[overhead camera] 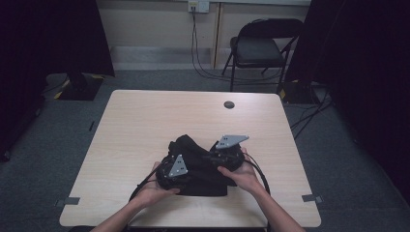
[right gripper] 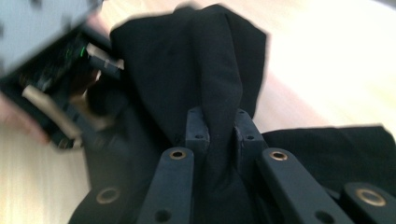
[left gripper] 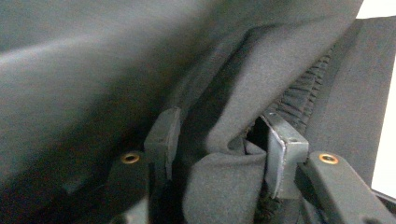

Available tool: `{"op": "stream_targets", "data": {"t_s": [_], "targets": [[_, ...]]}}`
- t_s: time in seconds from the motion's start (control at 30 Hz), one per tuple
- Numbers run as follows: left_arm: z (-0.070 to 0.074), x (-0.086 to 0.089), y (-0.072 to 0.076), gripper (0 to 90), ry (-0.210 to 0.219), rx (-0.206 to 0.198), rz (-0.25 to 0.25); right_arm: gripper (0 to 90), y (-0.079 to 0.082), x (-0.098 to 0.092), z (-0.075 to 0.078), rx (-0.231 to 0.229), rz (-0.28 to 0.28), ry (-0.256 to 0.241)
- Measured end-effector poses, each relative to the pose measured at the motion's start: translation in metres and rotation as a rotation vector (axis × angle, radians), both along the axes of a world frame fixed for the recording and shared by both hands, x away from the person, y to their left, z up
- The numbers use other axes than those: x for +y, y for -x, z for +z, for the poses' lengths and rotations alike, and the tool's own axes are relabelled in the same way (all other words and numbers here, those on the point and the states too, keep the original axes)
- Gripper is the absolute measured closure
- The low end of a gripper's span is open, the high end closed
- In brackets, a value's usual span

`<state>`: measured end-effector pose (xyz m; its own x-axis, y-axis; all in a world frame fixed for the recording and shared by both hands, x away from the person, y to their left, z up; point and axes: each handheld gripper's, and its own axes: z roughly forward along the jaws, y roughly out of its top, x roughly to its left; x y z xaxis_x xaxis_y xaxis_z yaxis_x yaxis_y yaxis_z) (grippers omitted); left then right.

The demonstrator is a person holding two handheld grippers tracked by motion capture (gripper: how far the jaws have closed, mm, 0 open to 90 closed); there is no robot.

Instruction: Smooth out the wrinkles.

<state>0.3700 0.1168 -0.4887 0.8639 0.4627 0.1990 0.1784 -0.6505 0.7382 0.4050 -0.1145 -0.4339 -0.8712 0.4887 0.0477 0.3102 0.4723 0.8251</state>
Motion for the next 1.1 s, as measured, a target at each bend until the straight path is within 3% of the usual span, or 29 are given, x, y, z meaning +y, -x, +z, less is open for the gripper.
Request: {"op": "stream_targets", "data": {"t_s": [0.17, 0.33, 0.47, 0.6, 0.7, 0.8, 0.93, 1.03, 1.1], "targets": [[0.000, 0.001, 0.000, 52.3, 0.004, -0.002, -0.002, 79.5, 0.021, 0.002, -0.021, 0.023, 0.024, 0.040], [0.002, 0.000, 0.001, 51.3, -0.019, -0.006, -0.010, 79.5, 0.025, 0.002, -0.035, 0.036, 0.018, 0.053], [0.012, 0.003, 0.004, 50.7, -0.025, 0.031, 0.014, 79.8, 0.032, 0.005, -0.046, -0.023, 0.016, 0.088], [0.030, 0.019, 0.010, 53.3, 0.031, 0.076, 0.030, 80.1, 0.033, 0.003, -0.049, -0.032, 0.011, 0.073], [0.045, 0.029, 0.016, 57.5, 0.119, 0.062, 0.021, 80.1, 0.029, 0.005, -0.049, -0.076, -0.010, 0.109], [0.060, 0.031, 0.012, 59.1, 0.188, 0.044, 0.000, 80.1, 0.018, 0.005, -0.050, -0.085, -0.041, 0.101], [0.075, 0.020, -0.002, 57.0, 0.245, 0.025, -0.007, 79.3, 0.009, 0.003, -0.051, -0.053, -0.049, 0.063], [0.077, 0.011, -0.014, 56.1, 0.238, 0.044, -0.009, 75.0, 0.013, 0.002, -0.049, -0.046, -0.041, 0.056], [0.071, 0.002, -0.025, 55.6, 0.201, 0.058, 0.010, 72.2, 0.016, 0.000, -0.046, -0.026, -0.038, 0.043]]}}
